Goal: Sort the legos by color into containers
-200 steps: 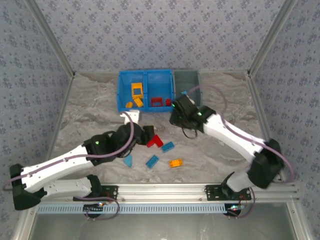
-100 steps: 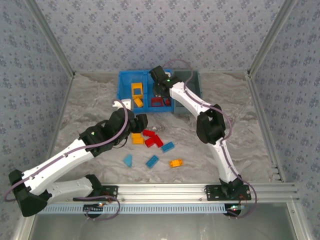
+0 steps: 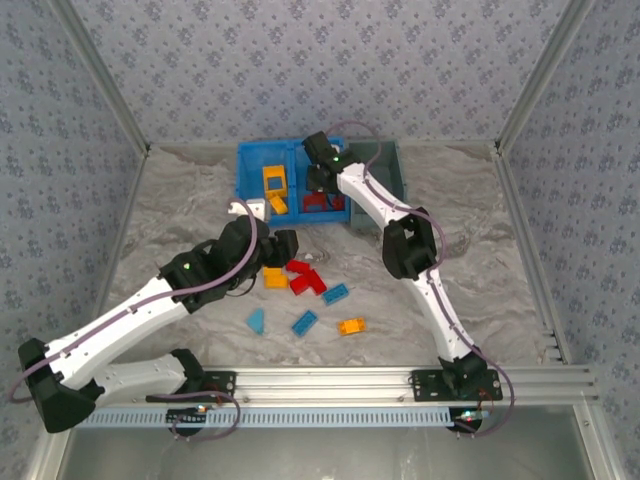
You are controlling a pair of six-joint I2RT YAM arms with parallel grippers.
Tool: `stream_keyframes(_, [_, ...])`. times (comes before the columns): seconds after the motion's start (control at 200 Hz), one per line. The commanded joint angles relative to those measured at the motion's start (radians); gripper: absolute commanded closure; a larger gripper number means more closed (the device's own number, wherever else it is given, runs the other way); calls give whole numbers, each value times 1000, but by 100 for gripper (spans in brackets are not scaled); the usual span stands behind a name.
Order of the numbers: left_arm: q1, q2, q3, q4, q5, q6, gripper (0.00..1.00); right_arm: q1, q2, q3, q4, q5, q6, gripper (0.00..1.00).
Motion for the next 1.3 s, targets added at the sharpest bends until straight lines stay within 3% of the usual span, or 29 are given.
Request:
stream_keyframes(0.0, [3, 11, 12, 32, 8, 13, 36, 7, -2, 56, -26, -11, -14, 51])
stream_keyframes(0.19, [3, 5, -3, 27, -4, 6, 36, 52, -120, 41, -37, 63, -20, 54])
stream_keyframes(0.295, [3, -1, 3, -20, -25, -9, 36, 77, -248, -61, 2, 118, -26, 57])
stream_keyframes(0.545, [27, -29, 7, -233, -2, -79, 36, 160, -758, -702, 288, 202, -77, 57])
stream_keyframes(0.765, [32, -102, -67, -360, 53, -153, 36, 293, -1108, -1189, 349, 213, -73, 52])
stream_keyframes(1.034, [45, -162, -174, -459, 68, -234, 37, 512, -1315, -1484, 367, 247, -71, 52])
stream_keyframes(1.294, [135, -39, -210, -302, 164, -236, 37, 653, -1413, -1617, 422, 329, -30, 49])
